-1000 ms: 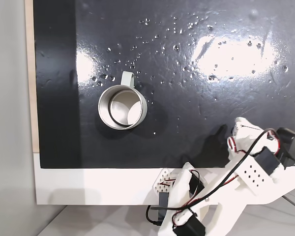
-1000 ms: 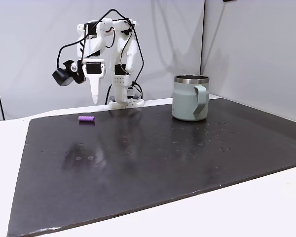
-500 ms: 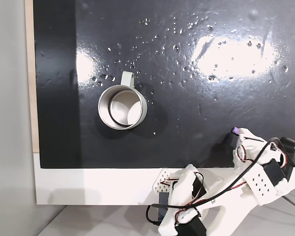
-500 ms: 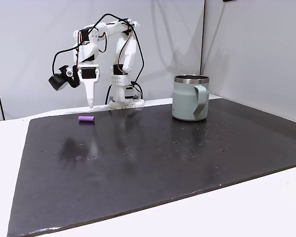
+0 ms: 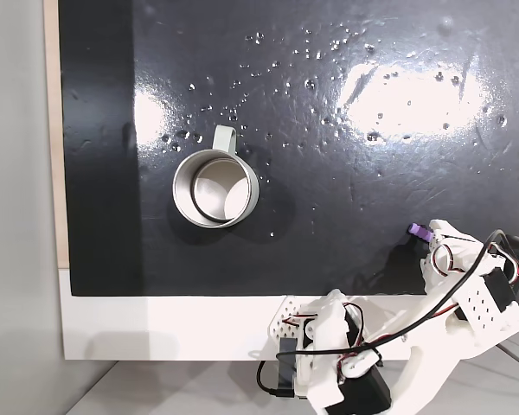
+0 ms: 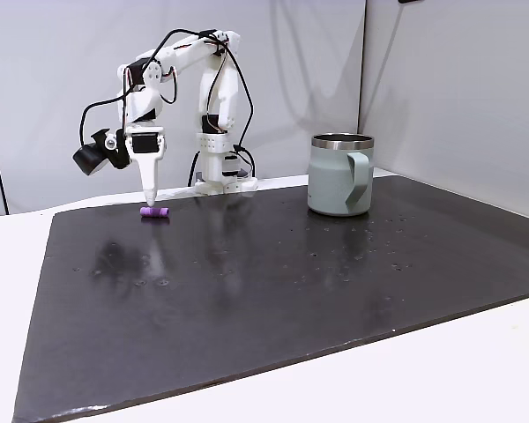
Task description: Grasp a pengrip and put it in the cup.
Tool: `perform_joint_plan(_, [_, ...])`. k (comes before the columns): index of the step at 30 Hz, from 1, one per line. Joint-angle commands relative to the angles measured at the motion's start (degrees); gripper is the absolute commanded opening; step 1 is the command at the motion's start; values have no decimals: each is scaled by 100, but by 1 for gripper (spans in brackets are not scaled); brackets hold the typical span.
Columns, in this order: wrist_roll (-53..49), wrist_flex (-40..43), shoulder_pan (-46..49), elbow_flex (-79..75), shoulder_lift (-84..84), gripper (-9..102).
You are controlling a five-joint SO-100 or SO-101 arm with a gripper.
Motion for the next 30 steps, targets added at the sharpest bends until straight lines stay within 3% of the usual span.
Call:
perform_joint_plan(1, [-70, -193, -18, -369, -141, 29])
perform_joint_plan(15, [-62, -114, -132, -404, -861, 27])
perform_joint_plan(17, [-123, -97, -141, -404, -940, 23])
perform_joint_plan(22, [-264, 35, -88, -483, -1143, 1])
perform_joint_plan(30, [-158, 185, -132, -606, -967, 0])
